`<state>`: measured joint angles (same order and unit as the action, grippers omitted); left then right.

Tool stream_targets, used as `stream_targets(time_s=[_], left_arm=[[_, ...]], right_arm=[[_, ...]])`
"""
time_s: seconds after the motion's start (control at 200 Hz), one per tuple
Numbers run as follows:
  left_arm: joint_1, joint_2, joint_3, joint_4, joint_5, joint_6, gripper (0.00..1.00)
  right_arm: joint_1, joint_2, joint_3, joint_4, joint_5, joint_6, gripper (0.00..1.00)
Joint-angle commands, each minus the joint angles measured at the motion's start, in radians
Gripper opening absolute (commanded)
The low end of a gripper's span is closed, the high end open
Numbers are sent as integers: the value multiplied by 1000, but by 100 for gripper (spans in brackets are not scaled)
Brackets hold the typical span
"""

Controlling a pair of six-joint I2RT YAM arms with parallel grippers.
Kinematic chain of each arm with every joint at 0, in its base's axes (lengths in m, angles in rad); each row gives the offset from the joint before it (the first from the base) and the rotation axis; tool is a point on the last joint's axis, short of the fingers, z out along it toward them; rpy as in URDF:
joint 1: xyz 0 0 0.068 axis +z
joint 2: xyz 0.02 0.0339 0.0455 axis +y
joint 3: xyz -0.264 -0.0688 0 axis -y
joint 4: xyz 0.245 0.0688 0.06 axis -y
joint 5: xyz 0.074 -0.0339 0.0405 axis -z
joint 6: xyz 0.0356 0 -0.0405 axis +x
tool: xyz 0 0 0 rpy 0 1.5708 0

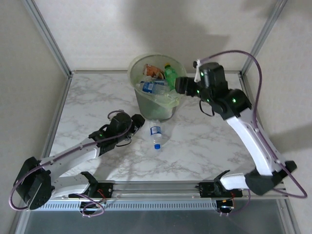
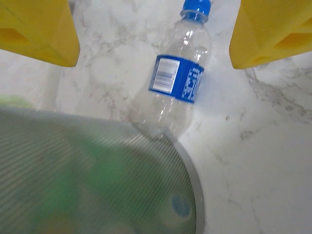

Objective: Put the plastic bottles in the bin

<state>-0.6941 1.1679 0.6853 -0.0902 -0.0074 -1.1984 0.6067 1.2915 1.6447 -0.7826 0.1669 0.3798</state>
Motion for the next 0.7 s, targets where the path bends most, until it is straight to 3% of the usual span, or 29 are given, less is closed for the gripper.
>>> stream_targets(time_s=[0.0, 0.275, 0.411, 0.696], left_arm=[[-58, 46, 29, -30, -60, 9, 81], [-219, 238, 193, -235, -148, 265, 87], [-284, 361, 245, -226, -135, 352, 94], [-294, 497, 322, -226, -236, 414, 94]], right_arm=[[8, -90, -154, 57, -10, 73, 76], [9, -251, -357, 48, -4, 147, 75], [9, -274, -398, 64, -12, 170, 75], [8, -289, -445, 72, -41, 203, 78]])
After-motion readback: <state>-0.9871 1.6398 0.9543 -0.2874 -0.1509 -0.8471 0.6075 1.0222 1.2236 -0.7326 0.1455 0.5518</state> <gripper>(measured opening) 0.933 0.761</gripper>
